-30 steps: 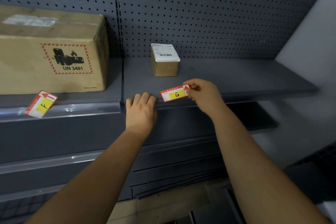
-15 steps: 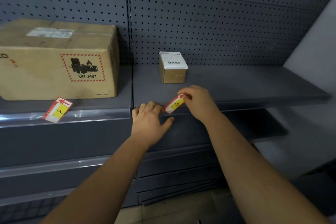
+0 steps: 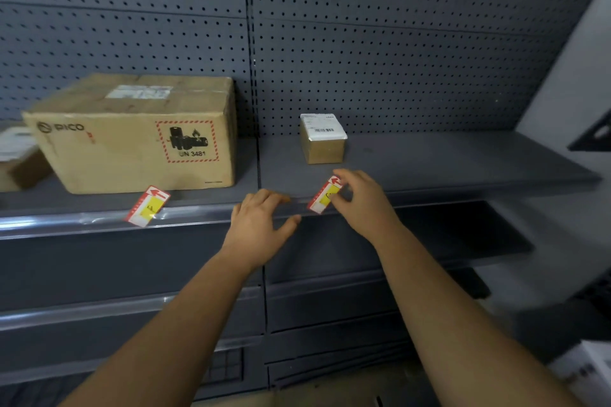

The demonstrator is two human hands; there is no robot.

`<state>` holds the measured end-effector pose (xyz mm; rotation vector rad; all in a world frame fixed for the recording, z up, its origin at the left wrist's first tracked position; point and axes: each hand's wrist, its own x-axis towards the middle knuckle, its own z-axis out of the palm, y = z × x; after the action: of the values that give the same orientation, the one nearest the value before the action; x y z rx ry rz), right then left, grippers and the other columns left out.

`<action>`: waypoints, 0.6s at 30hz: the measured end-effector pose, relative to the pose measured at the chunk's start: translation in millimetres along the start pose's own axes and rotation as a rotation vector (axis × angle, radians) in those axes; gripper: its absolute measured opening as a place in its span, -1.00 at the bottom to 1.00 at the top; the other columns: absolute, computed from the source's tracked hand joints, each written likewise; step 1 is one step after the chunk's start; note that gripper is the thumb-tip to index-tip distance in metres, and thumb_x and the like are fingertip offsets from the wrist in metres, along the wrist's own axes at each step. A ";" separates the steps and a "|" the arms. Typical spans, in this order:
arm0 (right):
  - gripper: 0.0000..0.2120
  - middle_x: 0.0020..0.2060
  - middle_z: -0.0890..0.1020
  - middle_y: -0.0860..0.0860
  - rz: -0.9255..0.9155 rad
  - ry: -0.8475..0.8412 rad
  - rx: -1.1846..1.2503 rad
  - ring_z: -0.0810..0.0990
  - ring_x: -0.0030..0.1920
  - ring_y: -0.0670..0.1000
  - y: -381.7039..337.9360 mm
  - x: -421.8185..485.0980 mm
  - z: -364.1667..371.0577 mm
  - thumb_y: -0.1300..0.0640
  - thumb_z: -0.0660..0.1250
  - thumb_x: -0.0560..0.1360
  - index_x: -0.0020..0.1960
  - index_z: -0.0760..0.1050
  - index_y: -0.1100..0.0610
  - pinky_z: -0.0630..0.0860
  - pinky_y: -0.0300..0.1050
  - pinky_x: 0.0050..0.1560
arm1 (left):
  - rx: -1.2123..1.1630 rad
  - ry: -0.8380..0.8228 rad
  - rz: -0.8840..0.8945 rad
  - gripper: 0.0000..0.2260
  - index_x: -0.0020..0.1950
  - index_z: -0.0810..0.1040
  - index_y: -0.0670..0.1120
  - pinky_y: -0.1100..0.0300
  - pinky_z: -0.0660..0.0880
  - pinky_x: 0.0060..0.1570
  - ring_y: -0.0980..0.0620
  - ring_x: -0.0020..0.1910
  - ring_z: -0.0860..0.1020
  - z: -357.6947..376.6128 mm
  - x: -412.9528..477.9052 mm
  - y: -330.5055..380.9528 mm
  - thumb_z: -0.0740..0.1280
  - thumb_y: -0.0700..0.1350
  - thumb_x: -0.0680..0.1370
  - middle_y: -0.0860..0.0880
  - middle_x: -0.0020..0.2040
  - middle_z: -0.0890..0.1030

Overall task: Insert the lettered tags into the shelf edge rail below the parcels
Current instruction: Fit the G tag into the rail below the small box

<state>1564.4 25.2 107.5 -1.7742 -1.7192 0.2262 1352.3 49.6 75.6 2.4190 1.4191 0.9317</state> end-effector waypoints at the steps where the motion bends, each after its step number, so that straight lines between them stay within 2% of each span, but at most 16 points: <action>1: -0.50 0.22 0.49 -0.01 -0.045 -0.037 -0.017 0.48 0.20 0.01 -9.7 -7.6 1.7 0.05 0.36 0.51 0.42 0.35 -0.02 0.50 0.01 0.17 | 0.017 0.009 0.013 -0.69 0.18 0.49 0.08 0.03 0.31 0.19 0.03 0.16 0.39 -9.5 -6.6 -2.0 0.30 0.15 0.49 0.07 0.15 0.48; 4: -0.50 0.17 0.50 -0.05 -0.158 -0.076 -0.063 0.49 0.15 -0.03 -42.5 -30.7 6.8 -0.08 0.37 0.48 0.38 0.39 -0.04 0.50 -0.03 0.11 | 0.062 0.028 0.050 -0.66 0.18 0.49 0.07 0.02 0.30 0.19 0.03 0.18 0.39 -40.6 -26.7 -13.6 0.27 0.19 0.48 0.08 0.15 0.48; 9: -0.50 0.20 0.48 -0.07 -0.242 -0.050 -0.107 0.41 0.23 -0.04 -102.2 -68.5 22.6 -0.21 0.31 0.49 0.35 0.43 -0.02 0.42 -0.08 0.18 | 0.137 -0.012 0.089 -0.50 0.27 0.46 0.08 -0.03 0.34 0.23 0.03 0.25 0.41 -97.1 -67.5 -45.2 0.12 0.30 0.44 0.09 0.24 0.47; 13: -0.50 0.17 0.46 -0.09 -0.271 -0.053 -0.105 0.39 0.22 -0.06 -160.3 -99.8 54.0 -0.24 0.27 0.50 0.36 0.43 -0.02 0.39 -0.11 0.20 | 0.143 0.013 0.074 -0.49 0.31 0.43 0.09 -0.02 0.30 0.29 0.06 0.30 0.37 -147.5 -117.2 -80.7 0.14 0.30 0.45 0.11 0.30 0.44; 16: -0.51 0.21 0.44 -0.12 -0.267 -0.075 -0.058 0.36 0.26 -0.09 -210.6 -124.9 89.4 -0.24 0.27 0.51 0.36 0.43 -0.04 0.37 -0.13 0.24 | 0.156 0.022 0.021 -0.46 0.32 0.43 0.10 -0.02 0.29 0.29 0.05 0.31 0.36 -193.6 -165.3 -118.8 0.11 0.32 0.43 0.10 0.31 0.44; 18: -0.50 0.23 0.42 -0.13 -0.284 -0.118 -0.035 0.34 0.28 -0.10 -248.3 -142.7 117.2 -0.24 0.26 0.51 0.38 0.41 -0.05 0.35 -0.15 0.26 | 0.175 0.022 -0.031 -0.48 0.33 0.43 0.07 -0.01 0.27 0.29 0.03 0.33 0.34 -225.6 -198.3 -149.7 0.16 0.29 0.45 0.08 0.31 0.43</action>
<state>1276.7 -88.5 109.7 -1.5440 -2.0458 0.1814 1040.3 -71.4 101.4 2.5080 1.6032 0.8626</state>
